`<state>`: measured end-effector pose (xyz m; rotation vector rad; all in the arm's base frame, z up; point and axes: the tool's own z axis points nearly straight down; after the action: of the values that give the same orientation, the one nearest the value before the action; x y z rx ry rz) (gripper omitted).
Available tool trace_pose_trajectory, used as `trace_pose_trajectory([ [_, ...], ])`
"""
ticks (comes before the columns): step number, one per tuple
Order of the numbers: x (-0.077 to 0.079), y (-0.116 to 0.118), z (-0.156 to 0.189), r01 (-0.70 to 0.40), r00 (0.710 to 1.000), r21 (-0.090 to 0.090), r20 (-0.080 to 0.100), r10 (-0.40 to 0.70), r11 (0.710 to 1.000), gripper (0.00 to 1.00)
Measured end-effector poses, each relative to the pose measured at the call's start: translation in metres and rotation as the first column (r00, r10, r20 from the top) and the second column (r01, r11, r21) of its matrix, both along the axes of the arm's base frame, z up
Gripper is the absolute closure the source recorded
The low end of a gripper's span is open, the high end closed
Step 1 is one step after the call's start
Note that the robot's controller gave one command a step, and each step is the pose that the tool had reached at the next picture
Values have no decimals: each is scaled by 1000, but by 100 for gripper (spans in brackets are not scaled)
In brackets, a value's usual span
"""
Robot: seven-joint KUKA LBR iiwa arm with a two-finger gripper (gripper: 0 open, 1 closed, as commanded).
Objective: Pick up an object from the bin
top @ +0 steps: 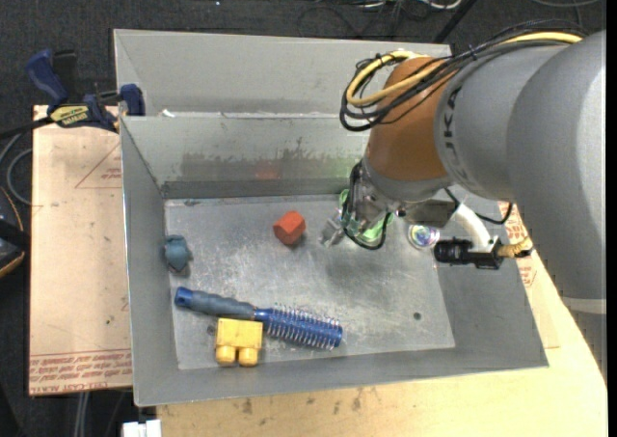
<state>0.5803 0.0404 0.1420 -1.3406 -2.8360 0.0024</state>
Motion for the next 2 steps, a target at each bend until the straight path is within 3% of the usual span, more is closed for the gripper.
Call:
trace_pose_trajectory([
  [1, 1, 0, 2, -1, 1000, -1, 4, 1, 1000, 0],
  [2, 4, 42, 30, -108, 994, -1, 8, 108, 994, 0],
])
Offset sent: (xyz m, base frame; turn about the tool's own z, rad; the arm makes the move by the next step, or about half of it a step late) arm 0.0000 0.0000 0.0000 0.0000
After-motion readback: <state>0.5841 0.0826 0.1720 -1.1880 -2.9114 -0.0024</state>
